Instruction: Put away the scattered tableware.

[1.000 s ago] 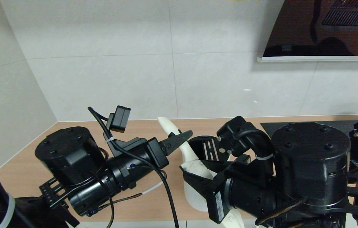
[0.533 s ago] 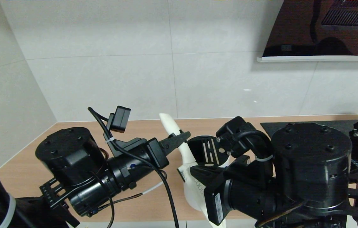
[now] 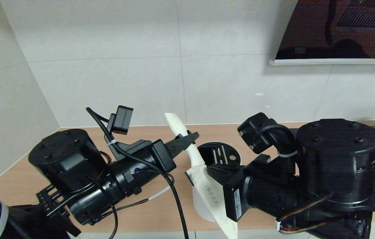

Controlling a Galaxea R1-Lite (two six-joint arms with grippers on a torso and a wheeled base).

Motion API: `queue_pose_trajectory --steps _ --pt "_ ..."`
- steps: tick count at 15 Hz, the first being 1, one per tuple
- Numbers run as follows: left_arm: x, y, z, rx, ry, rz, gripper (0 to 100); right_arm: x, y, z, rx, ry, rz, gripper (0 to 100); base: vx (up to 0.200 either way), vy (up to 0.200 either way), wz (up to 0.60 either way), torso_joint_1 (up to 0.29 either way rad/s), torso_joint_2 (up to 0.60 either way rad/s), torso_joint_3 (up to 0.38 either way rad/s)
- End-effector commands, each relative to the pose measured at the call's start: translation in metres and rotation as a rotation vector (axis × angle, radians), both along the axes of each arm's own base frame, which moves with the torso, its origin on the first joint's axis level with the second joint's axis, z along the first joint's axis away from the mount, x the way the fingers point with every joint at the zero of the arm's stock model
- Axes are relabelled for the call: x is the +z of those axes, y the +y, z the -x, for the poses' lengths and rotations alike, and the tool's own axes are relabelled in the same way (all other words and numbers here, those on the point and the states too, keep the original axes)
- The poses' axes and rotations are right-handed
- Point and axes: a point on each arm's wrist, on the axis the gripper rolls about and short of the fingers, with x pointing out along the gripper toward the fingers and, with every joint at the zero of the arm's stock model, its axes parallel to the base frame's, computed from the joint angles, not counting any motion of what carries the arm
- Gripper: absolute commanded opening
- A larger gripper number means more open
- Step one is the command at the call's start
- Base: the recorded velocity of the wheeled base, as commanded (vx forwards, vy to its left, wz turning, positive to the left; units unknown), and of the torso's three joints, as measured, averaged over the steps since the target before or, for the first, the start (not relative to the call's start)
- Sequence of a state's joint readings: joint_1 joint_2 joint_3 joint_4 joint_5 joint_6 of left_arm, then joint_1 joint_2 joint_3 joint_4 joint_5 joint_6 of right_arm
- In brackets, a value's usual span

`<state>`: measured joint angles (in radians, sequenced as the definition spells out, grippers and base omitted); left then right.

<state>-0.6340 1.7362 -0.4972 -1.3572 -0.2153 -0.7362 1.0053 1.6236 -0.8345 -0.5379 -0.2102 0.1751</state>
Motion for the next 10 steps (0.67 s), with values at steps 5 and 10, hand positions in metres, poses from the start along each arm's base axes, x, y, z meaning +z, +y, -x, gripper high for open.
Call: queue_pose_trajectory --steps 5,10 --pt "0.025 0.012 -0.006 0.117 -0.034 0.004 0 0.005 -0.034 -0.04 -0.172 -0.01 -0.014 100 0.0 0.0 0.0 0.0 0.0 0.0" --pt "0.059 0.007 -0.019 0.42 -0.018 -0.078 0 0.011 -0.05 -0.06 -0.256 -0.028 -0.029 100 0.0 0.0 0.0 0.0 0.0 0.0"
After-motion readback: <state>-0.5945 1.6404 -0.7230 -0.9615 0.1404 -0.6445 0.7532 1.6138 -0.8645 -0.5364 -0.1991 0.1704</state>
